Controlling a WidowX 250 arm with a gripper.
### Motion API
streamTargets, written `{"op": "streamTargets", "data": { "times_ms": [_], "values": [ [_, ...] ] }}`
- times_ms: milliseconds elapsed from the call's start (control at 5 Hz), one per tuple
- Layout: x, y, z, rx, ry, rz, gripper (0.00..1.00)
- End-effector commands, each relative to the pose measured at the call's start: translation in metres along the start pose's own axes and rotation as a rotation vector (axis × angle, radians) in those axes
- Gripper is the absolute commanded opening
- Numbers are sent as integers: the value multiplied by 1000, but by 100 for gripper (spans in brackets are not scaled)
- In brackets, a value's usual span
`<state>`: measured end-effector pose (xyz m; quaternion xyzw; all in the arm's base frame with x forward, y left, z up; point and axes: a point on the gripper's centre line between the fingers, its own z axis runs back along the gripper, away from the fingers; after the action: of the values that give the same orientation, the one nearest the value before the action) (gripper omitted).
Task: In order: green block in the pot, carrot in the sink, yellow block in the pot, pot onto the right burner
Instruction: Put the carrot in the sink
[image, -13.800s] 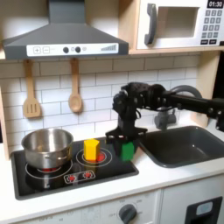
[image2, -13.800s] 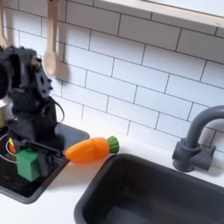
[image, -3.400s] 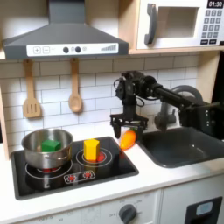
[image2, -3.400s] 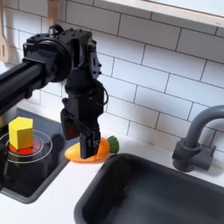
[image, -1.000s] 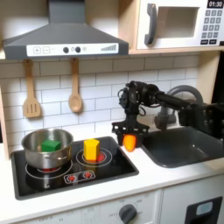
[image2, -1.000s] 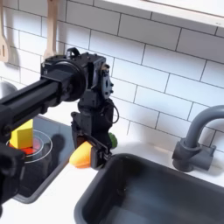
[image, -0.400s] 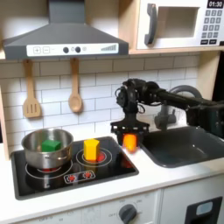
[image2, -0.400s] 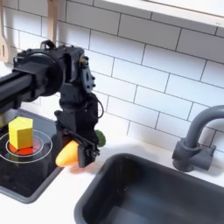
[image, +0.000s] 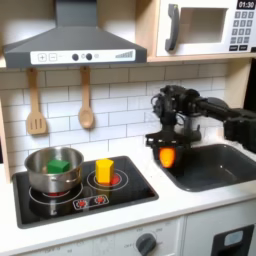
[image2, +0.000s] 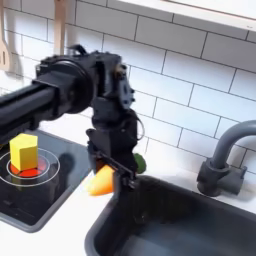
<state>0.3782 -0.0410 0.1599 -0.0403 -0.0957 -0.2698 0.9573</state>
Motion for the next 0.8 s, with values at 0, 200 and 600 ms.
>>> {"op": "streamTargets", "data": {
  "times_ms": [0,200,600],
  "values": [
    [12,-33,-9,-4,10,-56,0],
    [13,-39,-16,1,20,-63,0],
    [15,-57,-25,8,28,-99,0]
  ]
}}
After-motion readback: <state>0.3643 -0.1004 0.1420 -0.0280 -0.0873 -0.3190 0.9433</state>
